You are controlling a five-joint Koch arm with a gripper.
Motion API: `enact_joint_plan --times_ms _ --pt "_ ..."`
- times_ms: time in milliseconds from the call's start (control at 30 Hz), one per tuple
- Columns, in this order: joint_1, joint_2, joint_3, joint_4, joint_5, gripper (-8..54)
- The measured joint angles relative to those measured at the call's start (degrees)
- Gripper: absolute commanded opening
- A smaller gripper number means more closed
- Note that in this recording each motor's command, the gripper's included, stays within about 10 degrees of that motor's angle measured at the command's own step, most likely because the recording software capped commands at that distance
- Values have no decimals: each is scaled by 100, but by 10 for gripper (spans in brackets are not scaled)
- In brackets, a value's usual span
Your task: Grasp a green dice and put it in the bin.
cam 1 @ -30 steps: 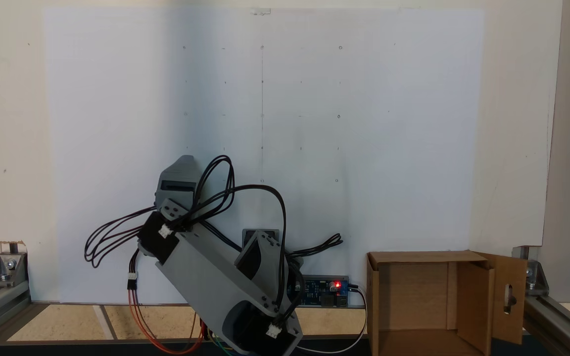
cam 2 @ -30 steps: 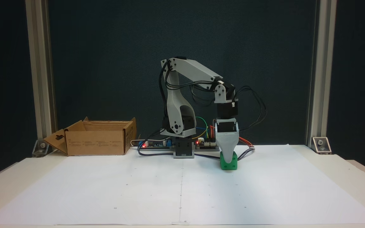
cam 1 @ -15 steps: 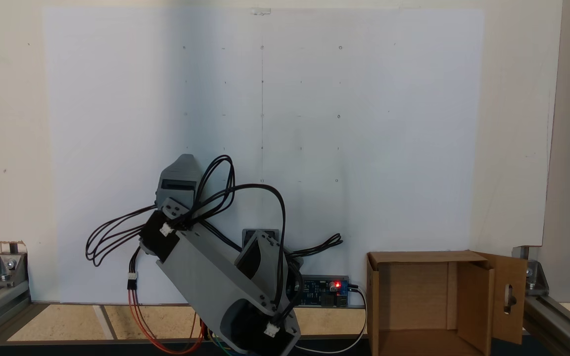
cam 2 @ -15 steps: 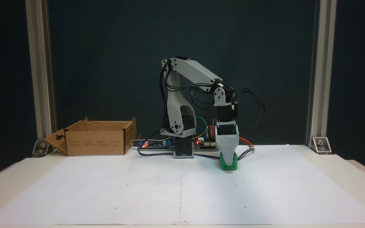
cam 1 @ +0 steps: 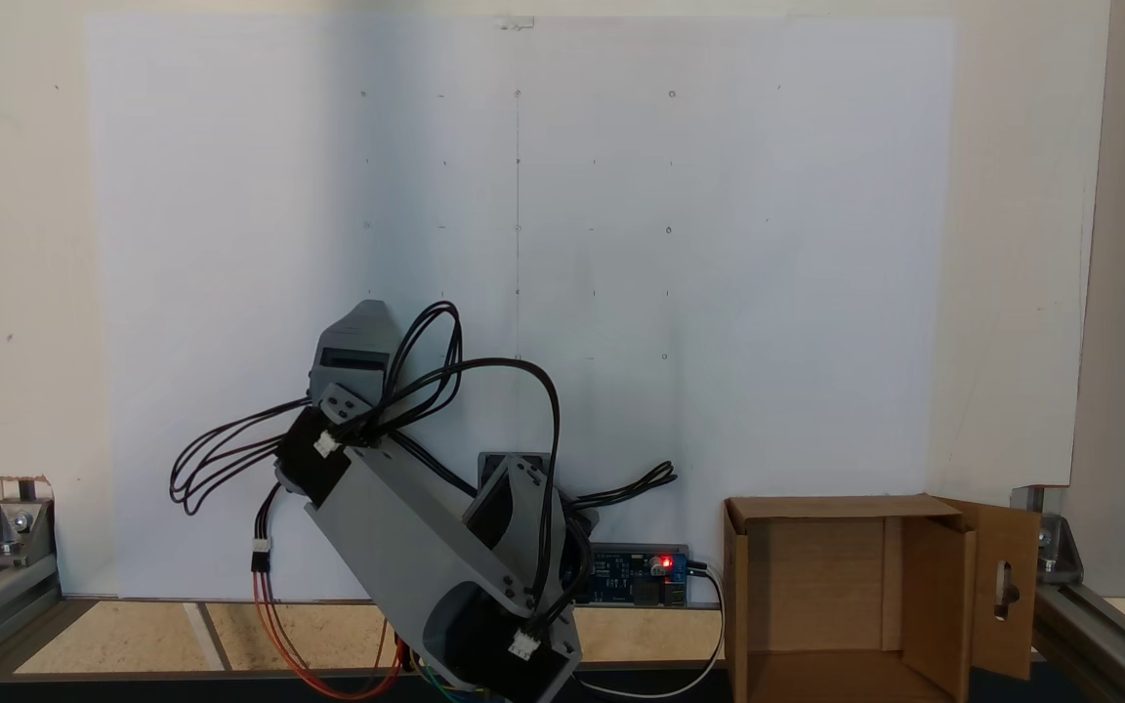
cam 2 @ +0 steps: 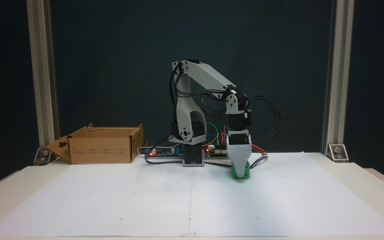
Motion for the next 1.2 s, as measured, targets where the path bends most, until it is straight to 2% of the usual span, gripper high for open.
enact_joint_plan --times_ms 267,567,667,800,1033,1200 --pt "62 -26 0 -9 9 403" --pt "97 -26 26 -9 9 334" --pt "97 -26 26 -9 9 329" --pt "97 -35 26 -9 9 280" --pt "202 -35 26 -9 9 148" --pt "211 -35 26 -9 9 147"
